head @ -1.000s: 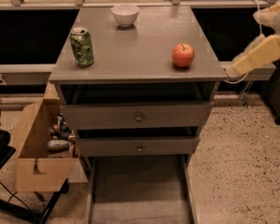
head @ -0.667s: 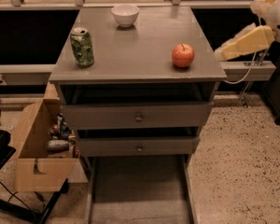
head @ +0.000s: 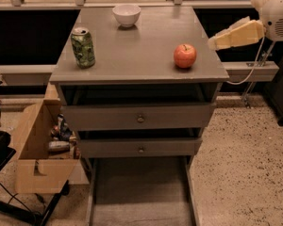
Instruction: Place apple into bottom drawer
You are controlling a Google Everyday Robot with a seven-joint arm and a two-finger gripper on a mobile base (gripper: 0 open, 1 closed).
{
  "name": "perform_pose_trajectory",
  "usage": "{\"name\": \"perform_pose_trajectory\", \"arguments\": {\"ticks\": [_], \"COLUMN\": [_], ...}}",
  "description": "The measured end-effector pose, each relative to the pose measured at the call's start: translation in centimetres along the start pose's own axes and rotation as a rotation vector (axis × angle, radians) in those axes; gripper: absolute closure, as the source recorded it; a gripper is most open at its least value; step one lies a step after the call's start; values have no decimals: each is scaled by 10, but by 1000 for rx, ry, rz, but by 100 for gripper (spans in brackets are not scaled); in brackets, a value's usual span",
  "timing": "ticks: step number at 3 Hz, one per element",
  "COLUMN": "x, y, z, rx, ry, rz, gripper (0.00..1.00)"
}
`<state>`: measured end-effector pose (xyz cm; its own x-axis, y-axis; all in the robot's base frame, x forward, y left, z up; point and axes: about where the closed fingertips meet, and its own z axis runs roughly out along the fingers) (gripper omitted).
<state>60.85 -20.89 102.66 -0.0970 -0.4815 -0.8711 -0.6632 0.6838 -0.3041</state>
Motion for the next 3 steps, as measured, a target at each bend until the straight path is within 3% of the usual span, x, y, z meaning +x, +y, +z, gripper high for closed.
{"name": "perform_pose_trajectory", "arguments": {"ticks": [1,3], "x": [3,9], "y": [2,7], "z": [23,133], "rx": [-21,-138], "ry": [-15,-94], "rz": [0,9], "gripper": [0,0]}}
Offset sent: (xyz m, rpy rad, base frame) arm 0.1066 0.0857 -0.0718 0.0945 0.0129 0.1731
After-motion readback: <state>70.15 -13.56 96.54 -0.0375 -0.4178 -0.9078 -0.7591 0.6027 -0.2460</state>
